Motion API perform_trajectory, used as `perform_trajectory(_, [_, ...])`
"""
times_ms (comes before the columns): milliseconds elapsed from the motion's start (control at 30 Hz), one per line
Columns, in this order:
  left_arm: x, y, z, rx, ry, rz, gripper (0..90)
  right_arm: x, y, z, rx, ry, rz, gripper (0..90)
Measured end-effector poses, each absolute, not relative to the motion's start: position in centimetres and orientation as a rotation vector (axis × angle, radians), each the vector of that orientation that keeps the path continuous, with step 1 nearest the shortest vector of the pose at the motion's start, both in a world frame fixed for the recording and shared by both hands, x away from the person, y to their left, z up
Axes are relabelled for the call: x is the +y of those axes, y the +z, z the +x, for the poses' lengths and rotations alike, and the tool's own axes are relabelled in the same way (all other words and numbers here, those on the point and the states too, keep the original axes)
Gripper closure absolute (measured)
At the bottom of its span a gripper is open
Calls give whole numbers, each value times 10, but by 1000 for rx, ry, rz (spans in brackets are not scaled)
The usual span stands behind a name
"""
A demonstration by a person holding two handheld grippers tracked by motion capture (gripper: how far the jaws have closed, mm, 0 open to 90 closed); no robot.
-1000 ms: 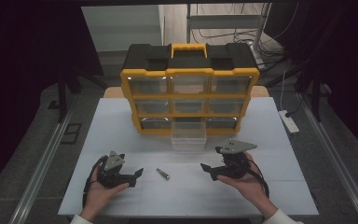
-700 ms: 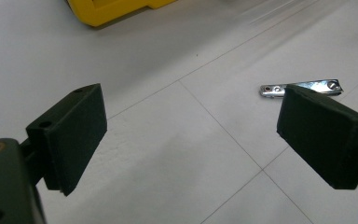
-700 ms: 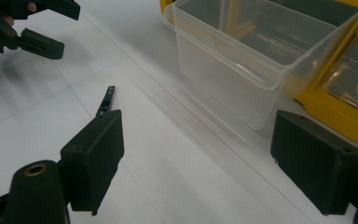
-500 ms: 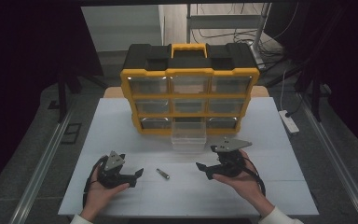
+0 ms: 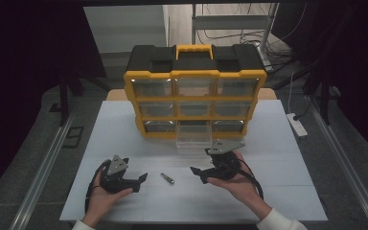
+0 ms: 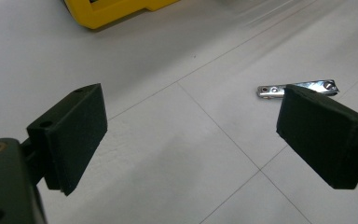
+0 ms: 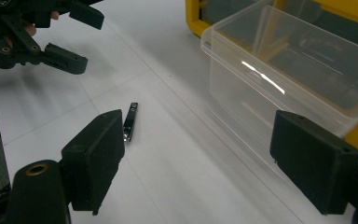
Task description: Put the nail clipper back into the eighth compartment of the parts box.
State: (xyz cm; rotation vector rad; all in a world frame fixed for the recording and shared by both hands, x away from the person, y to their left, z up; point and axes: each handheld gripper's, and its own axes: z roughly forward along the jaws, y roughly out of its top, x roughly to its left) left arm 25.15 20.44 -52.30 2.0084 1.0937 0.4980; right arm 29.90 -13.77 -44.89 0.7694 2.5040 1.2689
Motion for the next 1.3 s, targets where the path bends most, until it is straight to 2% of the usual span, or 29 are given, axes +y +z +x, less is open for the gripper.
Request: perform_trajectory(1300, [205,-523,250,1085,503,2014,94,-84,-454,302,2619,1205,721,179])
